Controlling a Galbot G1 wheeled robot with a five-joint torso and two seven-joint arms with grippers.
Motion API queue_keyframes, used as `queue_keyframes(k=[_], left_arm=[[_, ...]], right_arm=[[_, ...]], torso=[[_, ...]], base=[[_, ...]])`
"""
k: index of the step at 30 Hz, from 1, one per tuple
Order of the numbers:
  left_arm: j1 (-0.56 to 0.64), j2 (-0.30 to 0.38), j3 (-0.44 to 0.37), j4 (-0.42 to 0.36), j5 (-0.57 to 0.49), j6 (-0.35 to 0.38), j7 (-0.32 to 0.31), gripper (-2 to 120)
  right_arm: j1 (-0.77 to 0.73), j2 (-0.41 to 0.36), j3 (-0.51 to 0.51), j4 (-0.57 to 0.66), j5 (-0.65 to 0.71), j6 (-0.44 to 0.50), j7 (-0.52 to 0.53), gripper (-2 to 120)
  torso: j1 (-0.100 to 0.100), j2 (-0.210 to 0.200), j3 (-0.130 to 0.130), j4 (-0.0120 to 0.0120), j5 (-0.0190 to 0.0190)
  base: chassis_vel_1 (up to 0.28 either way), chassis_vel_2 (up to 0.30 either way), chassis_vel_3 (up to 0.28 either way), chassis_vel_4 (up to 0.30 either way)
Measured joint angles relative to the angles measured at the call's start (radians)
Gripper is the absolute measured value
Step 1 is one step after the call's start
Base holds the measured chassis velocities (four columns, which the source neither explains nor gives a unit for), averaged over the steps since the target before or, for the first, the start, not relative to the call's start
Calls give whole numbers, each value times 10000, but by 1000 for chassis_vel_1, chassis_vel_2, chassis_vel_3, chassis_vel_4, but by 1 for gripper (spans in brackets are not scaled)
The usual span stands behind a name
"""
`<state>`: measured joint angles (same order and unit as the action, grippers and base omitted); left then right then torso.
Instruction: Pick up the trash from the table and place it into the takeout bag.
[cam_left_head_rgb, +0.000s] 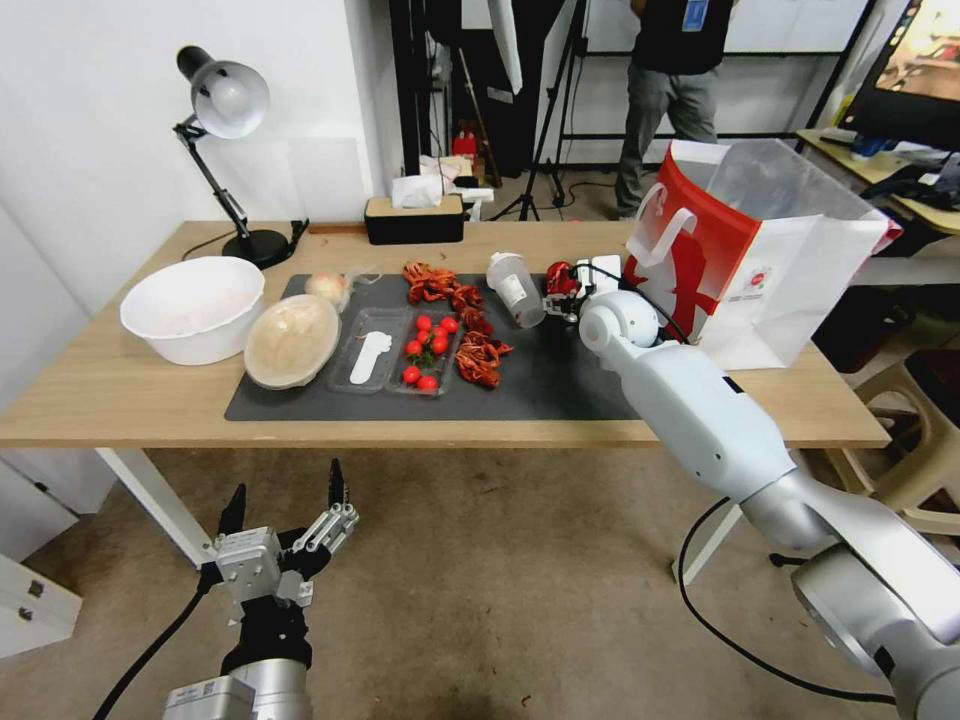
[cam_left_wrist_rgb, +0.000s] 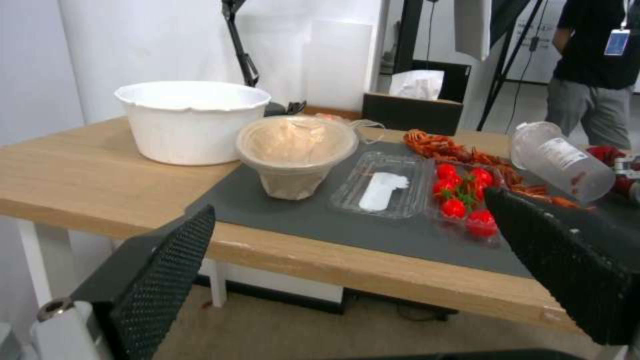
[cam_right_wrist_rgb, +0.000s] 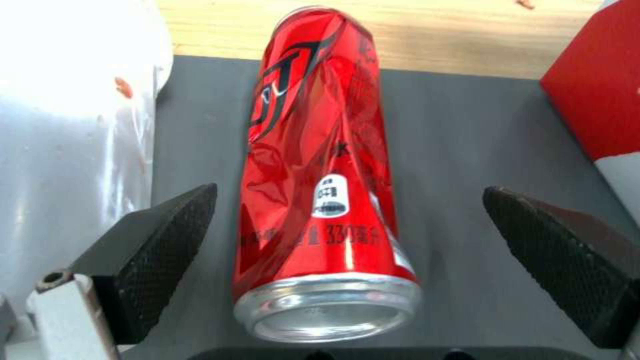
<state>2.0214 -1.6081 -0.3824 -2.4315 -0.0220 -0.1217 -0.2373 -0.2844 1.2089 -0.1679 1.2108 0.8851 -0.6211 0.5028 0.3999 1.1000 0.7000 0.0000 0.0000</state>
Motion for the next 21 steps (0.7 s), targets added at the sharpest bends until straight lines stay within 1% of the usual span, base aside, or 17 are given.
queue_keyframes(k=[12,20,21], left_arm=[[5,0,-2,28,10,-19,-12,100],[-14,0,2,51,20,-32,-15,100],[-16,0,3,52,22,-34,-16,100]], right_arm=[[76,117,152,-478,-16,150,-568,100],[122,133,165,-568,-28,197,-745,90],[129,143,165,-585,-23,196,-746,85]], torso=[[0,0,0,1,1],[0,0,0,0,0],[0,0,0,0,0]], base=[[0,0,0,0],[0,0,0,0],[0,0,0,0]])
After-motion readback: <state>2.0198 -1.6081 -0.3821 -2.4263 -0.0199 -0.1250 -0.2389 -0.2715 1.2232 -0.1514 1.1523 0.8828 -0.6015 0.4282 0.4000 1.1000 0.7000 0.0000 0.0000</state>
